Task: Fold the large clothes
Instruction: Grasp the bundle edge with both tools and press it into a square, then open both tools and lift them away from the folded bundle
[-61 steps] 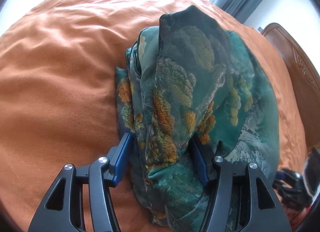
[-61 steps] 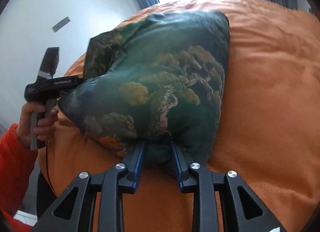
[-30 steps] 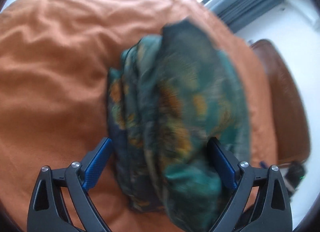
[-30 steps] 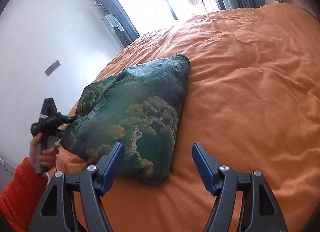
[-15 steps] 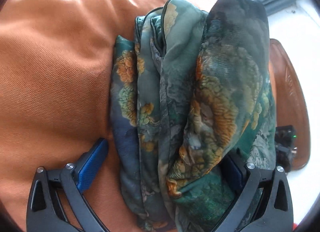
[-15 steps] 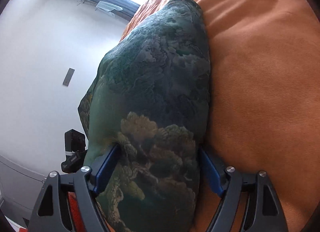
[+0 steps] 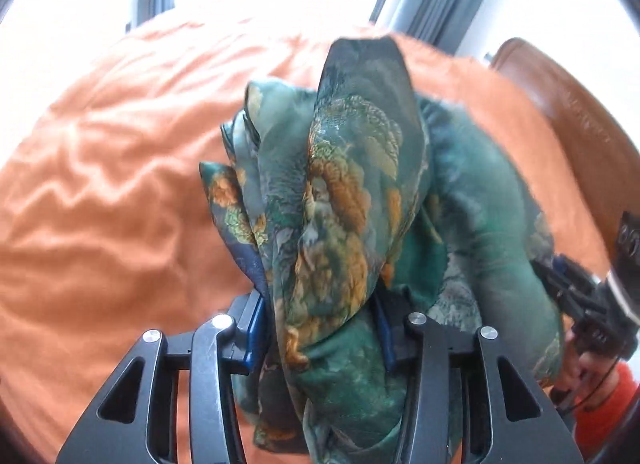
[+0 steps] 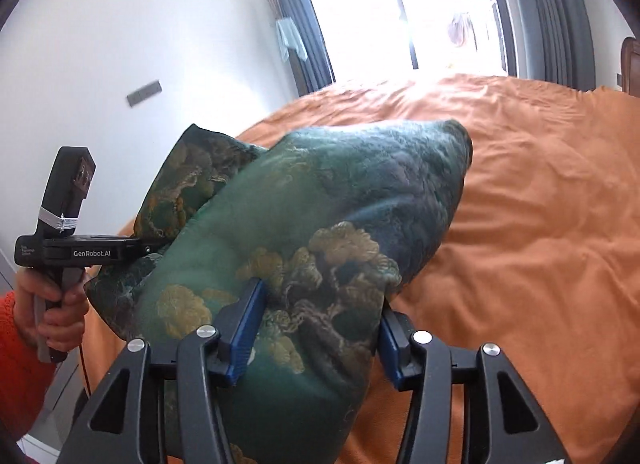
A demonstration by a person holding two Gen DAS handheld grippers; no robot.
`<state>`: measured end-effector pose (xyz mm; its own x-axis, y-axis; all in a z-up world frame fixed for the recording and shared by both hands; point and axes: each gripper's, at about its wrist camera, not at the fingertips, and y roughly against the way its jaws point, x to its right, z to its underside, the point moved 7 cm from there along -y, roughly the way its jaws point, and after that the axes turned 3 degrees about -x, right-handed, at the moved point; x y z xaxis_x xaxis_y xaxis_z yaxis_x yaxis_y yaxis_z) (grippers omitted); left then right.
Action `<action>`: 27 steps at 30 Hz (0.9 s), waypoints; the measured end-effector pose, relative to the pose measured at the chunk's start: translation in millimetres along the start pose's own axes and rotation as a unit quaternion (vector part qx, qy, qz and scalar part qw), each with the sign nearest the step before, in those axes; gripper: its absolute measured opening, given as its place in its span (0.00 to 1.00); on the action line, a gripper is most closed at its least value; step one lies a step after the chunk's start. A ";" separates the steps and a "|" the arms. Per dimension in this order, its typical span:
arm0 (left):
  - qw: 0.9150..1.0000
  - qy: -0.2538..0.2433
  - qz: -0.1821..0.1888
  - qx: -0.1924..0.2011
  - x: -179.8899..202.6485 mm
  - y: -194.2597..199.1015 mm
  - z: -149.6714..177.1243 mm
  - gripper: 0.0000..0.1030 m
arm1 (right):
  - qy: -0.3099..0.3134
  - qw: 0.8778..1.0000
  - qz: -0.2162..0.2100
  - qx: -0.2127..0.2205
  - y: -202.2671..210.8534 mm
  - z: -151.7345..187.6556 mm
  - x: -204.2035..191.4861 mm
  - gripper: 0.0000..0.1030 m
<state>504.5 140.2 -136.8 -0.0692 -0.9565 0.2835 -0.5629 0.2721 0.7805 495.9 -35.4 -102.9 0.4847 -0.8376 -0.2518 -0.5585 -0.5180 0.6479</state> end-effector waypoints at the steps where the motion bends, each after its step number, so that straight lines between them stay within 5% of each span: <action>1: 1.000 -0.007 0.005 0.013 8.9 4.1 -9.3 0.44 | -0.001 1.000 0.004 0.007 5.7 -7.6 5.0 0.51; 9: 0.999 -0.023 0.024 0.042 36.4 -31.8 -54.2 0.44 | -0.013 0.998 0.046 0.038 3.6 -50.8 65.4 0.51; 13: 0.999 0.019 0.011 -0.046 9.7 -106.8 -29.8 0.61 | -0.071 0.995 0.060 -0.047 -49.5 -23.5 119.4 0.54; 14: 0.999 0.031 0.016 -0.042 1.5 -109.7 -22.5 0.65 | -0.089 0.992 0.066 -0.064 -59.1 -10.9 129.7 0.56; 16: 0.998 0.046 0.034 0.001 -7.5 -84.8 -18.7 0.79 | -0.117 0.991 0.045 -0.043 -49.4 -2.0 136.8 0.57; 18: 0.998 0.027 0.016 0.047 -9.2 -50.1 -15.9 0.86 | -0.127 0.991 0.035 -0.013 -27.6 -1.8 132.7 0.65; 22: 0.989 -0.042 -0.075 0.123 10.3 21.9 -3.3 0.99 | -0.083 0.992 0.083 0.036 15.9 -0.7 104.7 0.72; 27: 0.965 -0.063 -0.178 0.180 42.9 77.0 24.8 0.99 | -0.012 0.981 0.167 0.098 73.0 7.2 51.4 0.82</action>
<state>437.8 117.5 -78.3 0.0950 -0.9940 -0.0543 -0.8171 -0.1090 0.5661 475.2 -117.5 -73.7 0.2380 -0.9690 -0.0669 -0.8037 -0.2351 0.5467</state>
